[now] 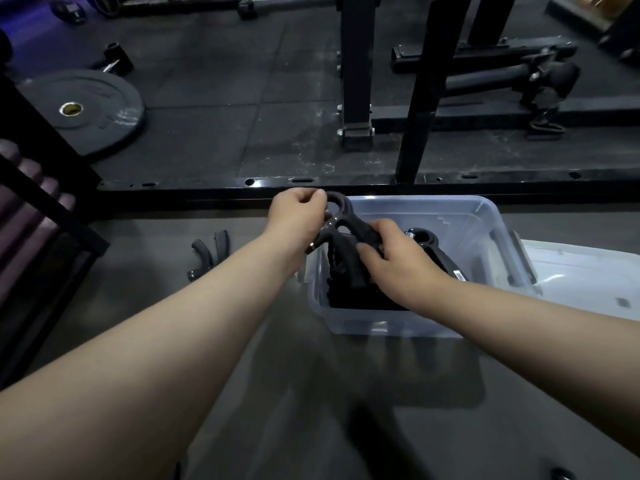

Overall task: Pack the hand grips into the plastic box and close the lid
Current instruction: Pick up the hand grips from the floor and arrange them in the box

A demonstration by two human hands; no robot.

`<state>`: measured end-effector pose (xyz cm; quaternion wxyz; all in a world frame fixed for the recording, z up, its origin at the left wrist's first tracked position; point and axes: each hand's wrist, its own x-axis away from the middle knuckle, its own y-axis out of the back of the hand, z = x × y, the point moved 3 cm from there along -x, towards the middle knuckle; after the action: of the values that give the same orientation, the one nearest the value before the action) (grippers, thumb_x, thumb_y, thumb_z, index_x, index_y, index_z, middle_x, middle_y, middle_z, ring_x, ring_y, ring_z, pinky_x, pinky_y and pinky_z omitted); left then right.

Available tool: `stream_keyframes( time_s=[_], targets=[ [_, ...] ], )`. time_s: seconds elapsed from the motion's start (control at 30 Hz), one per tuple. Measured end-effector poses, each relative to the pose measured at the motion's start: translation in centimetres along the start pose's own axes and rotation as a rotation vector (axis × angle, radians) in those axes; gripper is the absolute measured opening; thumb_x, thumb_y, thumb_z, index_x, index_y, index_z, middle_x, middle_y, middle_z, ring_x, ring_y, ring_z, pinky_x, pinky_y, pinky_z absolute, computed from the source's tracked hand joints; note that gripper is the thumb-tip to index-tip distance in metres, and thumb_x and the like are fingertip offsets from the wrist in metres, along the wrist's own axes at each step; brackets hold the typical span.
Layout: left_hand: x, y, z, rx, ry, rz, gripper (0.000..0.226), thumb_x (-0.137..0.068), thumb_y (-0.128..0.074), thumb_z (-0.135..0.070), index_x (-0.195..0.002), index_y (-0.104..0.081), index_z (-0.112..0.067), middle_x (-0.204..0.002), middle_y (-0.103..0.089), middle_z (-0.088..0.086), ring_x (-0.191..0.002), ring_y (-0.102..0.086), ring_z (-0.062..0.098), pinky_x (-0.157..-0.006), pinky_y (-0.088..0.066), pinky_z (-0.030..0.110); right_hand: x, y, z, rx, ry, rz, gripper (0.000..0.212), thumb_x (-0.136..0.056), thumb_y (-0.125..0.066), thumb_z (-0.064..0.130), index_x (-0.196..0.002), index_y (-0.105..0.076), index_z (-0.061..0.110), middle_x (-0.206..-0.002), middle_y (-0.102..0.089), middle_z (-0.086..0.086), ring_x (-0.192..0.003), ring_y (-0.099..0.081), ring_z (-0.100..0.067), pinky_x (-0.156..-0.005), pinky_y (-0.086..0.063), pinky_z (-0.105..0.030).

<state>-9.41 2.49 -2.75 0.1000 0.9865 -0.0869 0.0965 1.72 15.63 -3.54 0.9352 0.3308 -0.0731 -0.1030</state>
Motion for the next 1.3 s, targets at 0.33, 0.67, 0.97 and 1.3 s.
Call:
stream_keyframes(
  time_s=[0.33, 0.67, 0.97, 1.3],
  targets=[
    [4.7, -0.8, 4.8, -0.643, -0.324, 0.147, 0.049, -0.094, -0.035, 0.002, -0.141, -0.047, -0.009, -0.153, -0.037, 0.004, -0.144, -0.026, 0.02, -0.114, -0.011, 0.021, -1.1, -0.9, -2.4, 0.022, -0.421, -0.041, 0.029, -0.096, -0.04, 0.028, -0.112, -0.043, 0.005, -0.095, -0.058, -0.01, -0.086, -0.058, -0.028, -0.078, -0.047, -0.037],
    [4.6, -0.6, 6.4, -0.722, -0.35, 0.21, 0.048, -0.1, -0.035, -0.011, -0.149, -0.036, -0.01, -0.164, -0.013, 0.0, -0.151, -0.003, 0.017, -0.122, -0.007, 0.031, 0.1, -1.8, -0.4, 0.447, -0.179, 0.145, 0.063, -0.096, -0.041, 0.029, -0.147, -0.017, 0.001, -0.143, -0.024, -0.017, -0.116, -0.05, -0.039, -0.089, -0.043, -0.039],
    [5.0, -1.0, 6.8, -0.918, -0.516, 0.177, 0.055, -0.092, -0.051, -0.047, -0.135, -0.053, -0.013, -0.162, -0.02, 0.006, -0.151, -0.007, 0.017, -0.122, -0.012, 0.033, 1.1, -2.0, -1.2, 0.449, -0.112, 0.168, 0.073, -0.097, -0.045, 0.037, -0.152, -0.01, 0.004, -0.145, -0.032, -0.017, -0.124, -0.049, -0.033, -0.096, -0.044, -0.04],
    [4.7, -1.3, 7.0, -0.73, -0.466, 0.193, 0.044, -0.1, -0.044, -0.033, -0.138, -0.052, -0.012, -0.156, -0.032, 0.0, -0.148, -0.017, 0.012, -0.122, -0.017, 0.036, 1.8, -1.9, -0.5, 0.492, -0.022, 0.129, 0.042, -0.095, -0.049, 0.034, -0.12, -0.036, 0.003, -0.123, -0.037, -0.013, -0.096, -0.054, -0.032, -0.073, -0.042, -0.033]
  ],
)
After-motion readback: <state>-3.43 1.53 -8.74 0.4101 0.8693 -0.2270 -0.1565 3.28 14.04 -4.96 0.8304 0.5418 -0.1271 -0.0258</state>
